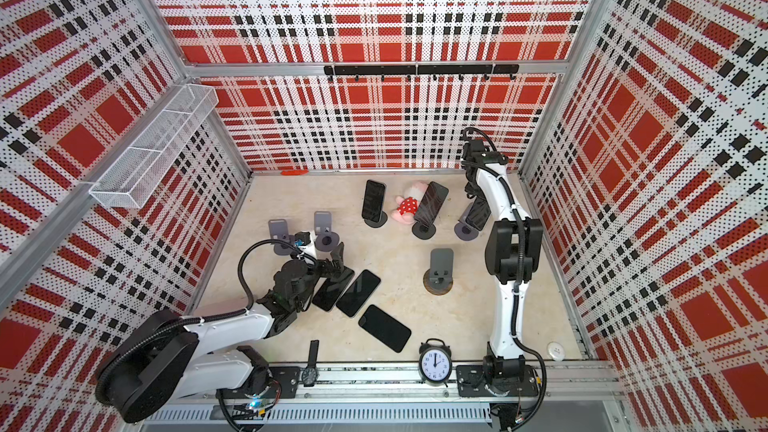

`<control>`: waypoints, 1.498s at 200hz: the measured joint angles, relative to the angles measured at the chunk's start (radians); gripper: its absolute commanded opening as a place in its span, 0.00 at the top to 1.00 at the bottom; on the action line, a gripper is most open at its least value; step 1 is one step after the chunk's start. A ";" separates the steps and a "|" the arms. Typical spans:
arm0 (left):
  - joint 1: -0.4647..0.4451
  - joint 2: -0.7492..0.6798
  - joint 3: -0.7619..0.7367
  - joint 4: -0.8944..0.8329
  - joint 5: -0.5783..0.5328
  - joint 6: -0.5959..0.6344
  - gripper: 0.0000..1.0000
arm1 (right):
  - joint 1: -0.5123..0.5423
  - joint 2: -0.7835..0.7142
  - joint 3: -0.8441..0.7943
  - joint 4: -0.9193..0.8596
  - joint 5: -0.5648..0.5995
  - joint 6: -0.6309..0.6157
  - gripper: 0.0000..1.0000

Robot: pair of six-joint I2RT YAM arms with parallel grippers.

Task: Remove the phone from the phone stand
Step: 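Lift the white-edged phone up off its stand with the right gripper, then carry the white-edged phone toward the robot past the plush toy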

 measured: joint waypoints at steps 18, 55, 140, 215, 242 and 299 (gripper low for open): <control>0.000 0.001 0.000 0.000 0.000 -0.001 0.02 | 0.008 -0.022 -0.024 0.004 0.008 -0.012 0.37; 0.000 0.011 0.000 0.000 0.004 -0.002 0.02 | 0.032 -0.055 -0.055 0.010 0.018 -0.037 0.37; 0.001 0.014 0.000 0.000 0.012 -0.008 0.02 | 0.124 -0.197 -0.224 0.043 0.071 -0.092 0.37; 0.001 0.023 0.000 -0.001 0.019 -0.016 0.02 | 0.245 -0.266 -0.364 0.069 0.072 -0.118 0.37; 0.001 0.022 0.000 0.000 0.017 -0.018 0.02 | 0.289 -0.269 -0.369 0.072 0.064 -0.121 0.37; 0.002 0.020 0.000 -0.001 0.001 -0.018 0.02 | 0.374 -0.264 -0.340 0.078 0.060 -0.136 0.37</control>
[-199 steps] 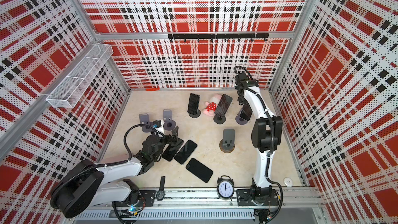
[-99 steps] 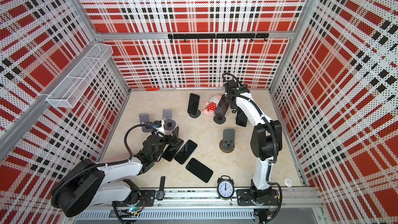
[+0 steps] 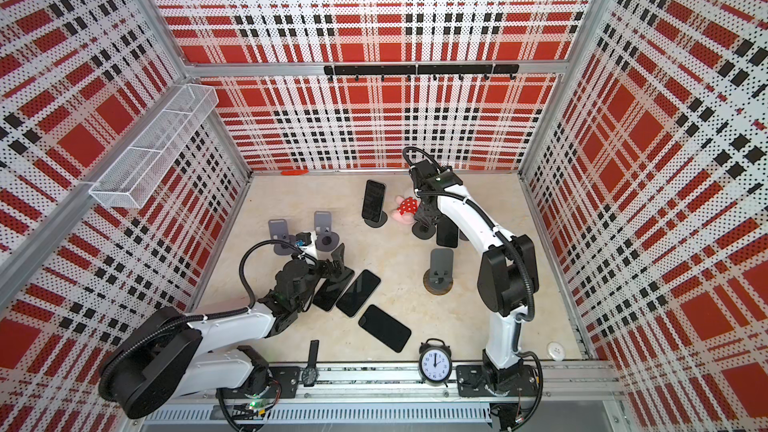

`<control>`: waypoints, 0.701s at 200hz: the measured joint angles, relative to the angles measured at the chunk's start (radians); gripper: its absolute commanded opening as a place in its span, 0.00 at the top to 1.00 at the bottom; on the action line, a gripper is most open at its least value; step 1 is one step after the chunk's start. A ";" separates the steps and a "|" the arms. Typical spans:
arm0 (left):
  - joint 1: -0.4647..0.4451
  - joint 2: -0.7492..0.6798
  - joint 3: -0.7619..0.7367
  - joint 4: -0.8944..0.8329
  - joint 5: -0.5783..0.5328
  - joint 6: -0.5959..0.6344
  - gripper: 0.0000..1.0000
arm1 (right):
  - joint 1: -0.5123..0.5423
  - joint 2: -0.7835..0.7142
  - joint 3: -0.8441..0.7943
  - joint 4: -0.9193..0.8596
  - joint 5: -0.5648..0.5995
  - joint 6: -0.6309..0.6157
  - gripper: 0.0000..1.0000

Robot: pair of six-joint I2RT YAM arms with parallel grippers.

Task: Remove the phone from the phone stand
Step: 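Carry the white-edged phone toward the robot past the plush toy, then lower the white-edged phone flat onto the table beside the other phones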

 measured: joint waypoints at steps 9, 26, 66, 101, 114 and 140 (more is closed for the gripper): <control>0.000 -0.002 0.000 0.000 -0.004 0.000 0.02 | 0.013 0.004 0.012 0.000 -0.004 -0.001 0.37; 0.000 -0.005 0.000 0.000 -0.008 0.000 0.02 | 0.039 0.016 0.038 0.000 -0.009 -0.008 0.37; 0.001 -0.006 0.000 0.000 -0.014 0.000 0.02 | 0.117 0.068 0.095 0.000 -0.023 -0.031 0.37; 0.002 -0.012 0.000 0.000 -0.023 0.000 0.02 | 0.179 0.103 0.098 0.003 -0.077 -0.055 0.37; 0.002 -0.015 0.000 0.000 -0.026 0.000 0.02 | 0.196 0.106 0.098 0.004 -0.106 -0.069 0.37; 0.002 -0.020 0.000 0.000 -0.028 0.000 0.02 | 0.220 0.106 0.085 0.014 -0.169 -0.098 0.37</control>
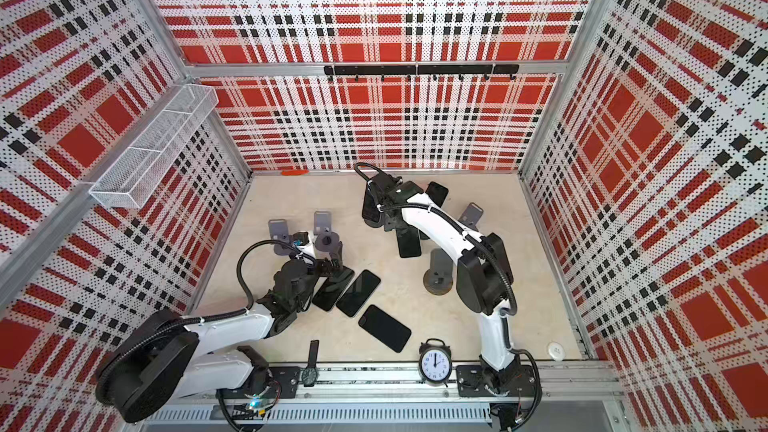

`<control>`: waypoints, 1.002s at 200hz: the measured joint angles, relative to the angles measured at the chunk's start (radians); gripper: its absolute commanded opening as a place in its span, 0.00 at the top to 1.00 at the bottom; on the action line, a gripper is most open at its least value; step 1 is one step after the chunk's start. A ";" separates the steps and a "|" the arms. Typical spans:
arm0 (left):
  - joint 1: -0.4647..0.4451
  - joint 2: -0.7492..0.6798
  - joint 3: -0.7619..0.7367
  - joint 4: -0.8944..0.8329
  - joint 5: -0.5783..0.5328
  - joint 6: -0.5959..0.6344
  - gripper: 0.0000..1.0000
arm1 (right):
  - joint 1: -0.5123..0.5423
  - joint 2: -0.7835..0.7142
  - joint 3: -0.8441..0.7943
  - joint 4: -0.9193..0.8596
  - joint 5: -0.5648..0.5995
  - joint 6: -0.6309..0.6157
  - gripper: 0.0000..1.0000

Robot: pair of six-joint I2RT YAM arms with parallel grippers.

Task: Remove the phone from the phone stand
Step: 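Lower the white-edged phone flat onto the table beside the other phones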

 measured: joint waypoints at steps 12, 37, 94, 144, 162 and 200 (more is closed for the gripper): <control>0.000 -0.001 0.000 0.000 0.000 0.000 0.02 | 0.006 0.000 -0.023 0.010 -0.031 -0.011 0.37; 0.000 -0.001 0.000 0.000 0.000 0.000 0.02 | 0.015 0.000 -0.098 0.020 -0.089 -0.043 0.38; 0.000 -0.001 0.000 0.000 0.000 0.000 0.02 | 0.048 -0.015 -0.209 0.011 -0.160 -0.119 0.38; 0.000 -0.001 0.000 0.000 0.000 0.000 0.02 | 0.082 -0.055 -0.285 -0.004 -0.218 -0.161 0.40; 0.000 -0.001 0.000 0.000 0.000 0.000 0.02 | 0.086 -0.063 -0.317 -0.006 -0.243 -0.168 0.40; 0.000 -0.001 0.000 0.000 0.000 0.000 0.02 | 0.087 -0.077 -0.387 -0.003 -0.276 -0.179 0.40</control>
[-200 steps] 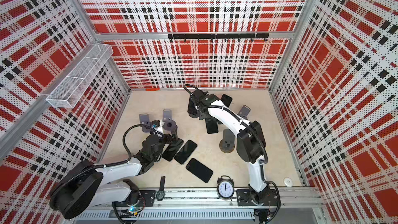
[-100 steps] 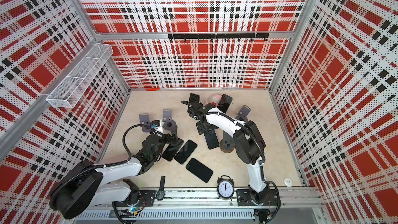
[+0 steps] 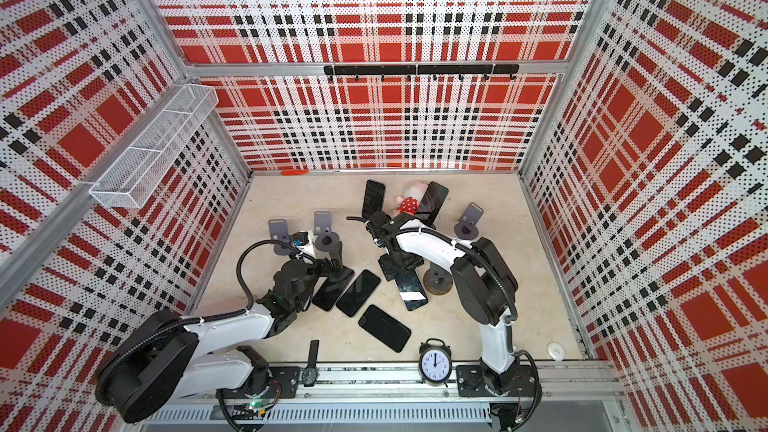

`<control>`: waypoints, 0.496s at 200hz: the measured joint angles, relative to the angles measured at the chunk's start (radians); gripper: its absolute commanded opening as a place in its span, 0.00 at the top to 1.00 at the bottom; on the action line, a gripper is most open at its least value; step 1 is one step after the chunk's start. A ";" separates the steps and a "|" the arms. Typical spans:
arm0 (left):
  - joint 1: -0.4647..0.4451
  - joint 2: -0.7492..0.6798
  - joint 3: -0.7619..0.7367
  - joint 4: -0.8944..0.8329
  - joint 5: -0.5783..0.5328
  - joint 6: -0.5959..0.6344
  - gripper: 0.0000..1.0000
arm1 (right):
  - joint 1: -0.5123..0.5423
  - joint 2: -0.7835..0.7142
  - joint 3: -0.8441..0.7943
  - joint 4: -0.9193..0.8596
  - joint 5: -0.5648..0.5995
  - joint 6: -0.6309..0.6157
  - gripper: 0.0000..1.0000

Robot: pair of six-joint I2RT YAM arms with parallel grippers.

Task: Remove the phone from the phone stand
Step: 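Lower the white-edged phone flat onto the table beside the other phones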

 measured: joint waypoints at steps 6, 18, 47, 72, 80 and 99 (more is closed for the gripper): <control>0.000 0.000 0.000 0.000 0.000 0.000 0.02 | 0.002 -0.003 -0.012 0.003 -0.003 -0.002 0.41; 0.000 0.000 0.000 0.000 0.000 0.000 0.02 | 0.004 -0.010 -0.040 0.010 -0.005 -0.006 0.41; 0.000 0.000 0.000 0.000 0.000 0.000 0.02 | 0.013 -0.014 -0.090 0.029 -0.026 -0.027 0.41; 0.004 0.000 0.000 0.000 0.000 0.000 0.02 | 0.027 -0.014 -0.120 0.041 -0.041 -0.049 0.42; 0.005 0.000 0.000 0.000 0.000 0.000 0.02 | 0.033 -0.014 -0.126 0.042 -0.042 -0.055 0.42; 0.005 0.000 0.000 0.000 0.000 0.000 0.02 | 0.047 -0.014 -0.133 0.044 -0.040 -0.063 0.41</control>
